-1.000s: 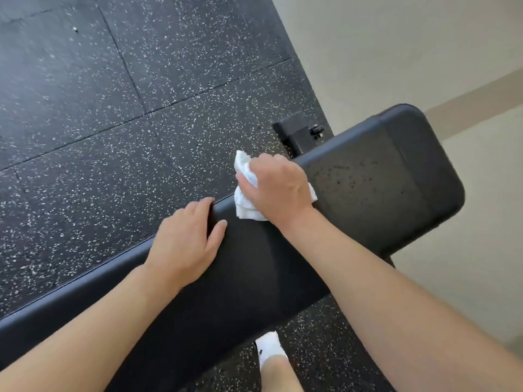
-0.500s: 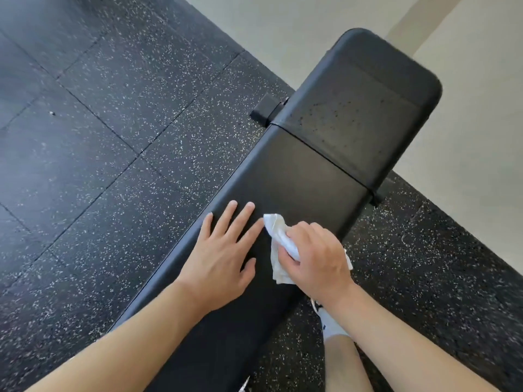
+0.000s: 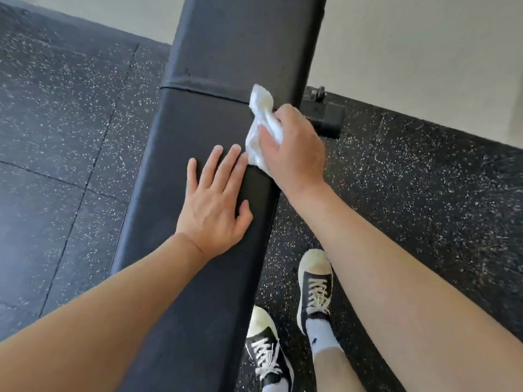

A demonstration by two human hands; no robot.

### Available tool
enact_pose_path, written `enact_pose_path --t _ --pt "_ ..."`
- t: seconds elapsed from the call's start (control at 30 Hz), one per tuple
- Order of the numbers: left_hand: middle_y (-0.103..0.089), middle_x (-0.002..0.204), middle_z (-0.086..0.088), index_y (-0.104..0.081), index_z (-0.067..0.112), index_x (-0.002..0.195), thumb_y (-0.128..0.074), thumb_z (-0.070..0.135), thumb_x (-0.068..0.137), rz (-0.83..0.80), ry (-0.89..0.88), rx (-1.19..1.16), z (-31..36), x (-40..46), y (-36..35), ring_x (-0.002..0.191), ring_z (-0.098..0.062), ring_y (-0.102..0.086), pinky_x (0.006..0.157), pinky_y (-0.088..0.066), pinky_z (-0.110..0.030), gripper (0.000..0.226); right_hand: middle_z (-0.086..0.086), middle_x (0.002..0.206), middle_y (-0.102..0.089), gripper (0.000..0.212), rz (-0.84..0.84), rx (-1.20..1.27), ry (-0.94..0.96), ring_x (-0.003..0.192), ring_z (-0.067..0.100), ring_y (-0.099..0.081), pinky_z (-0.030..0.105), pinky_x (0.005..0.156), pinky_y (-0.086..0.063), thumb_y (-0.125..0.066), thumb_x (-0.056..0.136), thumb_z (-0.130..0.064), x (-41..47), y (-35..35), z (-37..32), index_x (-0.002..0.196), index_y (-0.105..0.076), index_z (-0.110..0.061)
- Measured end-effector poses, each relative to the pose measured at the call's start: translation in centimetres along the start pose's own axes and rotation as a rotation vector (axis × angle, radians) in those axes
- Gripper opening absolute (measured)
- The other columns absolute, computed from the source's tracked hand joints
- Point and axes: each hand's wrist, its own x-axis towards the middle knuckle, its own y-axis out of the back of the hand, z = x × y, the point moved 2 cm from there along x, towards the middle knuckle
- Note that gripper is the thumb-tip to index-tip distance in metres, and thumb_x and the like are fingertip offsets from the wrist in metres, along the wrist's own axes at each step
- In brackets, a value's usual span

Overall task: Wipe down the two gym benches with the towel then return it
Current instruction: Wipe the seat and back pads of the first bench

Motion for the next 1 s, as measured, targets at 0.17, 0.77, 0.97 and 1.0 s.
enact_pose_path --t 0.17,0.77,0.97,1.0 --pt "-0.023 0.173 0.000 -0.031 0.018 0.163 -0.052 0.038 0.091 0.107 -0.008 -0.033 -0.5 -0.2 -1.0 0.161 -0.028 -0.016 0.126 -0.014 -0.061 0.078 -0.008 0.083 -0.057 0.024 0.026 0.299 -0.331 0.072 0.020 -0.055 0.043 0.064 -0.046 -0.062 0.100 -0.039 -8.8 0.4 1.1 0.099 -0.046 -0.021" --pt "-0.024 0.172 -0.006 -0.033 0.013 0.162 -0.049 0.039 0.085 0.076 0.009 0.029 -0.3 0.3 -1.6 0.160 -0.032 -0.018 0.127 -0.013 -0.062 0.083 0.000 0.071 -0.050 0.039 0.047 0.477 -0.502 0.066 0.028 -0.049 0.046 0.061 -0.044 -0.048 0.104 -0.050 -4.5 -0.5 2.9 0.091 -0.040 -0.015" --pt "-0.021 0.173 -0.003 -0.030 0.015 0.163 -0.050 0.036 0.084 0.091 -0.005 0.049 -0.5 0.3 -2.0 0.161 -0.030 -0.016 0.128 -0.012 -0.059 0.085 -0.012 0.069 -0.044 0.033 -0.003 0.510 -0.523 0.061 0.021 -0.045 0.045 0.057 -0.042 -0.049 0.102 -0.048 -14.4 0.1 1.2 0.086 -0.039 -0.021" --pt "-0.021 0.173 -0.002 -0.030 0.015 0.163 -0.050 0.035 0.083 0.097 -0.006 0.042 -0.5 0.3 -2.0 0.161 -0.029 -0.016 0.128 -0.012 -0.059 0.085 -0.011 0.069 -0.045 0.033 0.001 0.513 -0.523 0.061 0.021 -0.045 0.044 0.057 -0.042 -0.049 0.101 -0.049 -14.3 0.1 1.1 0.086 -0.039 -0.021"
